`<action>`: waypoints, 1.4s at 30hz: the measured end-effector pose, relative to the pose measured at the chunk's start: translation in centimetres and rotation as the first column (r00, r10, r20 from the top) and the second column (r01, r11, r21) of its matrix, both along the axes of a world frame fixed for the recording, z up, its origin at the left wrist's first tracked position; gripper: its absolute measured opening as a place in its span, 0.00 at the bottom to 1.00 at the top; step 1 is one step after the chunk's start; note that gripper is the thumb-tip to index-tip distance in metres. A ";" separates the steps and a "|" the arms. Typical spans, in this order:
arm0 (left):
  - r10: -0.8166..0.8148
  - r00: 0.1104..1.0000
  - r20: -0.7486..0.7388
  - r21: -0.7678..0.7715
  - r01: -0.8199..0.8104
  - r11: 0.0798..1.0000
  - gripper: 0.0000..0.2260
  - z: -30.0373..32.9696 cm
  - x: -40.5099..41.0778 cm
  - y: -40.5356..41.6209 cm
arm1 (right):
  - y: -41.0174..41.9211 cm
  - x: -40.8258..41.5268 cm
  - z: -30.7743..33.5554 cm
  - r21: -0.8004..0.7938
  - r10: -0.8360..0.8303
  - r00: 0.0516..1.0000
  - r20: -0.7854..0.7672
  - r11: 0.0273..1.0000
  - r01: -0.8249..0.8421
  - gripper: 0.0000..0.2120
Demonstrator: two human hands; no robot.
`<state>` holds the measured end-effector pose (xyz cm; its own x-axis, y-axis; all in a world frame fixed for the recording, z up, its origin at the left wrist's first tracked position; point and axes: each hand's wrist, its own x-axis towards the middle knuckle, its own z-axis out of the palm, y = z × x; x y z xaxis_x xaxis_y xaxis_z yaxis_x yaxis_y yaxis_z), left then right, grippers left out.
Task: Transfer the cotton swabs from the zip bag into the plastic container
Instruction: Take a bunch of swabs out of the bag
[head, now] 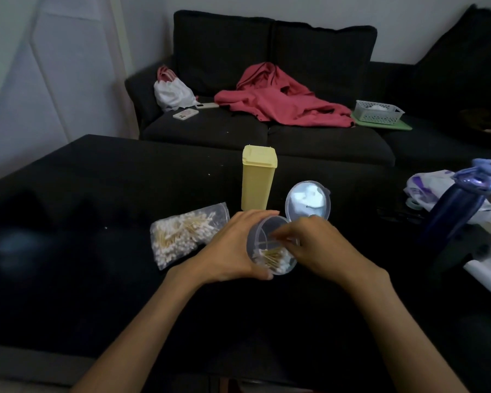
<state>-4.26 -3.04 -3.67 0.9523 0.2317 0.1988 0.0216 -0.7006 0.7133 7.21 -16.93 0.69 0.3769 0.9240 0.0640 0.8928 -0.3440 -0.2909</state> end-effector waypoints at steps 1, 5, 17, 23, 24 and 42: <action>0.004 1.000 0.007 -0.013 -0.004 1.000 0.42 0.1 0.0 0.1 | -0.2 0.0 0.4 0.023 -0.002 1.000 0.005 1.000 0.002 0.12; 0.013 1.000 0.027 -0.017 -0.013 1.000 0.42 0.1 0.0 0.3 | -0.5 0.0 0.8 0.027 -0.004 1.000 0.003 1.000 0.004 0.09; 0.039 0.998 0.040 -0.154 -0.033 0.988 0.43 -0.9 0.7 0.6 | -0.1 0.8 -1.0 -0.023 -0.005 0.997 -0.081 1.000 0.004 0.12; 0.043 0.999 0.019 -0.289 -0.036 0.957 0.40 -1.0 1.8 0.6 | -0.3 2.0 -1.7 0.131 -0.005 0.976 -0.219 0.991 0.035 0.11; 0.048 0.999 0.016 -0.307 -0.041 0.951 0.40 -1.0 2.1 0.6 | -0.4 2.5 -2.1 0.223 -0.044 0.977 -0.209 0.970 0.091 0.09; 0.070 0.978 -0.198 -0.413 -0.148 0.899 0.49 -0.5 4.5 1.3 | 0.6 5.3 -4.8 0.066 -0.447 0.574 -0.686 0.748 0.661 0.08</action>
<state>0.23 -1.78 -4.19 0.9263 0.3613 -0.1073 0.2310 -0.3193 0.9190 12.46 -16.32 -4.15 0.8580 0.4909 -0.1512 0.1450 -0.5138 -0.8455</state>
